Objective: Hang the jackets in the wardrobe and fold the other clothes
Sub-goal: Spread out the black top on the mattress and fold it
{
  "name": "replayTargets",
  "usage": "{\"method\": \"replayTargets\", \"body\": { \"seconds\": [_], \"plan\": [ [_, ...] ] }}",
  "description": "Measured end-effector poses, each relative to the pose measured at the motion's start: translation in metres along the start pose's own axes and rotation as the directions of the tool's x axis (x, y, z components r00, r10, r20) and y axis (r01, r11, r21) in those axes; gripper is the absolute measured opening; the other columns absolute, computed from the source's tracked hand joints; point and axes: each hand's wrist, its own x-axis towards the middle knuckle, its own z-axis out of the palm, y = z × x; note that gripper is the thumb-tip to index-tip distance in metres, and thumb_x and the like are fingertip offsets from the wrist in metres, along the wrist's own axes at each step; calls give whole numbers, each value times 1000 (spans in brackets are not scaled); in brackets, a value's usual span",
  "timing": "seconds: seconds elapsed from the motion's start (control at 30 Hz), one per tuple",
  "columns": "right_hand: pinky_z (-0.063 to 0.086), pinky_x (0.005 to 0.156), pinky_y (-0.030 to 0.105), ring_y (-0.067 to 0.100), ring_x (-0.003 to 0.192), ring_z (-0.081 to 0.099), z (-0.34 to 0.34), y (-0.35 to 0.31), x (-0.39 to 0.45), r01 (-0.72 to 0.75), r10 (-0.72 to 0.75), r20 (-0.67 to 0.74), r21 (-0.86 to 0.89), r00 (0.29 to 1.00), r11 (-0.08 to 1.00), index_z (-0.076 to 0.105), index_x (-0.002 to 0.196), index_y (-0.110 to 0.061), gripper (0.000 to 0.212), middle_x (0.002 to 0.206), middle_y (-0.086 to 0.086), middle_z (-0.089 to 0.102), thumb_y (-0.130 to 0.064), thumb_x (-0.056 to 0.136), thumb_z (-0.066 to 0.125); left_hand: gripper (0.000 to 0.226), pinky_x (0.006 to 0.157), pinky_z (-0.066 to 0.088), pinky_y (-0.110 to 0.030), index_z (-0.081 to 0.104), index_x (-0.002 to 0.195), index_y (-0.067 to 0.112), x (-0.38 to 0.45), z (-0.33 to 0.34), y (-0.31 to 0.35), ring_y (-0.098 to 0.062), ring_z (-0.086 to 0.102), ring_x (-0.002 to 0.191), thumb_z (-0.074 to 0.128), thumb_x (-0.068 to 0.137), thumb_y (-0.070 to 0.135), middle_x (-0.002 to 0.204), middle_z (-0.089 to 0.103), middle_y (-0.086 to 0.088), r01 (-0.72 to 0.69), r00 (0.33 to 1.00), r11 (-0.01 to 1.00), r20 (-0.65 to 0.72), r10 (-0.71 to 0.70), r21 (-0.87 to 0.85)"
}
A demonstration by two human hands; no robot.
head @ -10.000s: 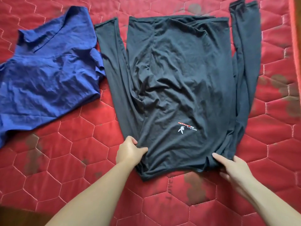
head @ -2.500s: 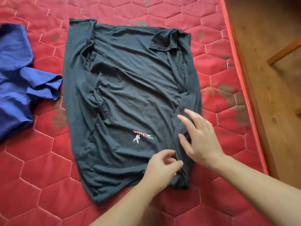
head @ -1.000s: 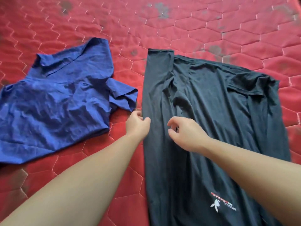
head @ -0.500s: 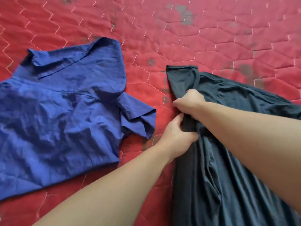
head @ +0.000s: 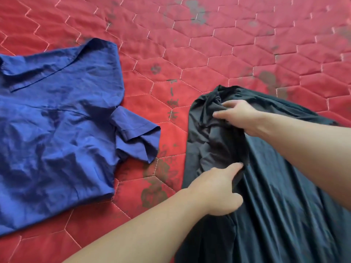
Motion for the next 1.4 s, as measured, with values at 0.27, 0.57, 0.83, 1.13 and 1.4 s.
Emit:
{"method": "replayTargets", "body": {
  "seconds": [0.27, 0.57, 0.83, 1.13, 1.4],
  "plan": [
    [54, 70, 33, 25, 93, 66, -21, 12, 22, -172, 246, -187, 342, 951, 924, 60, 111, -18, 58, 109, 5, 68, -67, 82, 46, 46, 74, 47, -24, 52, 127, 38, 17, 11, -21, -1, 54, 62, 59, 84, 25, 72, 64, 9, -115, 936, 953, -352, 9, -282],
    [37, 100, 44, 30, 124, 42, -7, 20, 12, 163, -476, -306, -677, 824, 718, 44, 137, -25, 61, 133, 6, 43, -46, 83, 63, 56, 111, 25, -46, 43, 143, 31, 53, -20, -67, -16, 36, 139, 36, 87, 30, 147, 45, 9, 110, 772, 907, -610, 181, 407],
    [46, 81, 28, 19, 89, 64, -5, 3, 36, 197, -240, -325, -160, 915, 967, 70, 93, -17, 14, 92, 2, 70, -21, 90, 58, 57, 113, 7, -32, 64, 113, 36, 69, -26, -71, -4, 34, 137, 23, 84, 63, 139, 51, 19, 47, 701, 989, -710, 67, 140],
    [60, 65, 34, 23, 76, 68, -18, -11, 48, -138, 214, -44, 634, 976, 761, 66, 104, -6, 22, 95, 11, 71, -12, 92, 49, 46, 82, 15, -25, 71, 86, 20, 88, -54, -70, -9, 47, 113, 48, 83, 60, 109, 62, 20, 105, 697, 993, -707, -118, -63],
    [44, 96, 46, 26, 113, 54, -2, 24, 7, 493, -672, -280, -501, 685, 711, 61, 117, -14, 37, 122, 9, 55, -25, 82, 53, 23, 81, 22, -27, 61, 81, 23, 82, -53, -67, -16, 50, 90, 64, 85, 45, 72, 56, 9, 88, 633, 988, -759, -154, -127]
  ]
}}
